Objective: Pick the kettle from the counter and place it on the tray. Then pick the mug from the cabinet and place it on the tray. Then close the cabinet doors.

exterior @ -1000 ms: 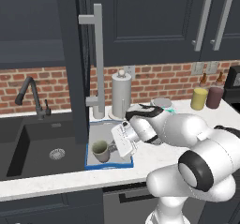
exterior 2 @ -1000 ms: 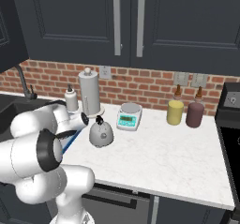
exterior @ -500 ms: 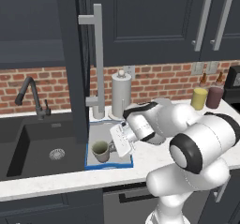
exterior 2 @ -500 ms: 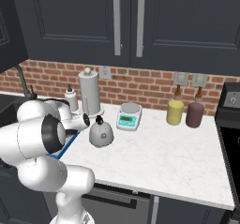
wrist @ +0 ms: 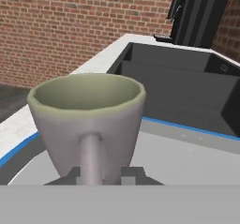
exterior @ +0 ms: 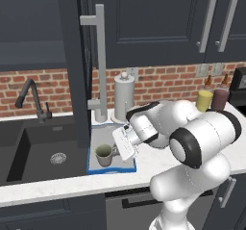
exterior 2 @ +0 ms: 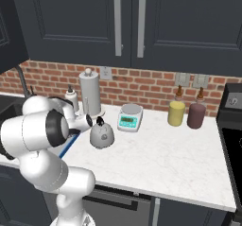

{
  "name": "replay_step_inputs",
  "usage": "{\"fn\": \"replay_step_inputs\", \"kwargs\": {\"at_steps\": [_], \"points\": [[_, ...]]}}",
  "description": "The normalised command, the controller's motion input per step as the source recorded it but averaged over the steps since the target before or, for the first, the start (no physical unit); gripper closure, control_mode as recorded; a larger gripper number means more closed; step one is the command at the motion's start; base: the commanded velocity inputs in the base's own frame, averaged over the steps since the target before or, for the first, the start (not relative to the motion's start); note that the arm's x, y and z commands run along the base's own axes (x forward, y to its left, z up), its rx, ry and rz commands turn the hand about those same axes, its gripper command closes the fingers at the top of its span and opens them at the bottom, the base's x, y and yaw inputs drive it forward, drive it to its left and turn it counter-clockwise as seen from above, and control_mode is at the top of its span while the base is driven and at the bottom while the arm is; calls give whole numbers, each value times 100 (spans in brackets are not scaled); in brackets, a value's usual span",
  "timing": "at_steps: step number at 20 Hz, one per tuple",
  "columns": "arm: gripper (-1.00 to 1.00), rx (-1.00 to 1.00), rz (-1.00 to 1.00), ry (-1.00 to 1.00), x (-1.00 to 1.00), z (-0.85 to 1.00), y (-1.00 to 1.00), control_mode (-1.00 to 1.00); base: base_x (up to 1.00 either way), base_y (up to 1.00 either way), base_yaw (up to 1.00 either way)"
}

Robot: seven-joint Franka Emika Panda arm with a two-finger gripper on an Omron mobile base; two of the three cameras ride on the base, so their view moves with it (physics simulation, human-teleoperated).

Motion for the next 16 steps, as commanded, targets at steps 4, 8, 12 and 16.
{"fn": "replay_step_inputs", "kwargs": {"at_steps": [4, 8, 12, 16], "points": [[-100, 0, 0, -7, -4, -5, 0, -100, 0, 0, 0], [100, 0, 0, -5, -4, 0, 0, -100, 0, 0, 0], [100, 0, 0, -2, 0, 0, 0, -100, 0, 0, 0], [100, 0, 0, -1, 0, 0, 0, -100, 0, 0, 0]]}}
